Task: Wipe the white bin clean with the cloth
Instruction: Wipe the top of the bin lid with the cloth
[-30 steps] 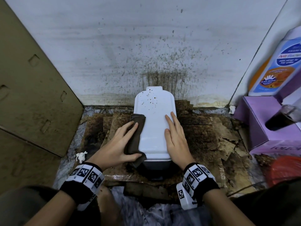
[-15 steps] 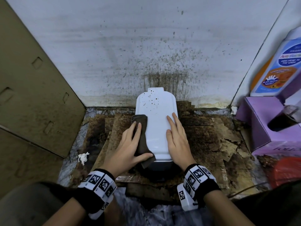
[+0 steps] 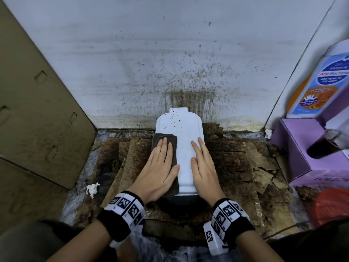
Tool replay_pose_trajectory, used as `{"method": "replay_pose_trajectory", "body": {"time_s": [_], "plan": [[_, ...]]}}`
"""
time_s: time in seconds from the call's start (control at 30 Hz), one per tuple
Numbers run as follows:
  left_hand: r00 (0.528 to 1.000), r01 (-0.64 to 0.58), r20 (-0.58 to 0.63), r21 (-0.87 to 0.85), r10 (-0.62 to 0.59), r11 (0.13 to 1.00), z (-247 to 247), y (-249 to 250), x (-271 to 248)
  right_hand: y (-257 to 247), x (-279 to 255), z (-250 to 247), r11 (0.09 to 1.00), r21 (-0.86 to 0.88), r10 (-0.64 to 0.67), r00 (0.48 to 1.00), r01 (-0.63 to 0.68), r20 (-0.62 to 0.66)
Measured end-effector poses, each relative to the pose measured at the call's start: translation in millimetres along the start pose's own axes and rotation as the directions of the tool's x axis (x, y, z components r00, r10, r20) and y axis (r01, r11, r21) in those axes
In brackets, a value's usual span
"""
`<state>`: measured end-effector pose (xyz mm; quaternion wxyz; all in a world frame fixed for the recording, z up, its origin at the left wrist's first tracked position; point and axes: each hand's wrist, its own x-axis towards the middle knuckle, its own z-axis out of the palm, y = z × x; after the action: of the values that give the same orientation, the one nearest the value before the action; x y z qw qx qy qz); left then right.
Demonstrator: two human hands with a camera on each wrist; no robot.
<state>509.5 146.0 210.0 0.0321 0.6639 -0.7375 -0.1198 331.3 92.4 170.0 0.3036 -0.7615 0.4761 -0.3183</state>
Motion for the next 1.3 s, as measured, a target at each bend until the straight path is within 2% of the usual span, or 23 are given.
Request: {"method": "replay_pose_trajectory", "body": {"time_s": [0.33,0.53,0.7,0.9,1.0,1.1,1.3], "plan": [[0.995,0.017,0.100,-0.004,-0.016,1.000,-24.1,-34.4,92.2,-3.3,0.5,-2.1,1.000,0.009,0.000,0.999,0.000,0.032],[0.996,0.064,0.076,-0.156,-0.052,0.986,-35.6,-47.3,134.2,-3.6,0.8,-2.9,1.000,0.018,0.005,0.999,-0.005,0.040],[0.997,0.079,0.042,-0.234,-0.072,0.969,-31.7,-46.7,126.6,-4.7,-0.7,-2.3,1.000,0.019,0.005,0.999,-0.006,0.034],[0.997,0.068,0.048,-0.221,-0.059,0.973,-21.6,-34.5,89.6,-4.9,-2.3,-2.9,1.000,0.022,0.003,1.000,-0.003,0.024],[0.997,0.055,0.071,-0.163,-0.044,0.985,-18.2,-23.2,63.0,-4.6,-2.6,-1.9,1.000,0.024,-0.007,1.000,0.006,0.023],[0.998,0.028,0.054,-0.029,-0.027,0.999,-13.1,-20.3,49.2,-2.9,-1.9,0.2,0.999,0.013,-0.031,0.999,0.031,-0.011],[0.996,0.003,0.089,0.036,-0.006,0.999,-15.4,-20.7,68.5,-3.0,0.6,-1.9,1.000,0.008,-0.008,1.000,0.008,0.016]]}}
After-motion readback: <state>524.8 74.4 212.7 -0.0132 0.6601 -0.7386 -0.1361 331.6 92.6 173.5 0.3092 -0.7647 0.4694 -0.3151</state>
